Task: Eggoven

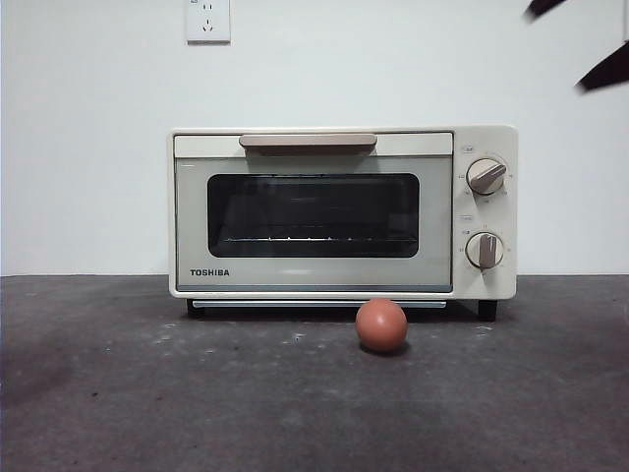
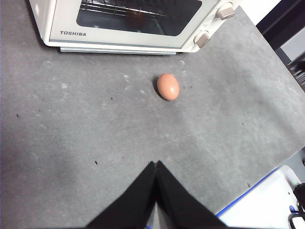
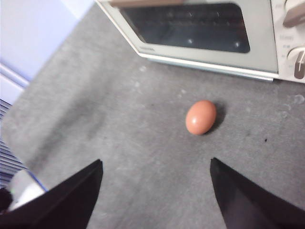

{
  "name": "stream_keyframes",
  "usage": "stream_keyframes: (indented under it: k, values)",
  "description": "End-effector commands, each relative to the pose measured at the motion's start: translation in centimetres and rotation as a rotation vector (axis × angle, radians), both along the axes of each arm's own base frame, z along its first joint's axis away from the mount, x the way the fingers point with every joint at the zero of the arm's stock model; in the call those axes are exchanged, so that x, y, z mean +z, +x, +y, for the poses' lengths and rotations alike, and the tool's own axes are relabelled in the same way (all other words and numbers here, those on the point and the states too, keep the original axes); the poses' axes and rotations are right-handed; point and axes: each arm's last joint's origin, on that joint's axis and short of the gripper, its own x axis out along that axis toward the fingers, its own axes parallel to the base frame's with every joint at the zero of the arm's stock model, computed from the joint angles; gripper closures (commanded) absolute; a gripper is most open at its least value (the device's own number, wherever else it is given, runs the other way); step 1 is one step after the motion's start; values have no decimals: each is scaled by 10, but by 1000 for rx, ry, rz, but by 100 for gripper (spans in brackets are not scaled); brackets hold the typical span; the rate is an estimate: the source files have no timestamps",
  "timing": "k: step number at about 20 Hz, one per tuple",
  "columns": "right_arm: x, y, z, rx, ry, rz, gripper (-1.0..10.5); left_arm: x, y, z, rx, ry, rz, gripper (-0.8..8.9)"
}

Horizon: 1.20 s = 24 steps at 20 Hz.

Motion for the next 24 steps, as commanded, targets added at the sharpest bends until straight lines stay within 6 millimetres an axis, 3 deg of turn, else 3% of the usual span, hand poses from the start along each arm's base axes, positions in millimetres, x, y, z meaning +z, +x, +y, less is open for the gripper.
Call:
stream_keyframes:
  k: [1, 6, 9, 17, 24]
  values:
    - [-5, 17, 20, -3, -21, 33, 585, 7, 1, 0, -13, 10, -48, 806]
    - [-40, 53, 71, -45, -112, 87, 585, 7, 1, 0, -14, 10, -50, 806]
    - [-62, 69, 92, -94, -168, 107, 585, 7, 1, -1, -17, 10, -50, 806]
    - [-94, 111, 130, -128, -299, 168, 585, 7, 0, -3, -48, 9, -47, 806]
    - [-117, 133, 146, -134, -366, 222, 585, 7, 0, -3, -48, 9, -44, 806]
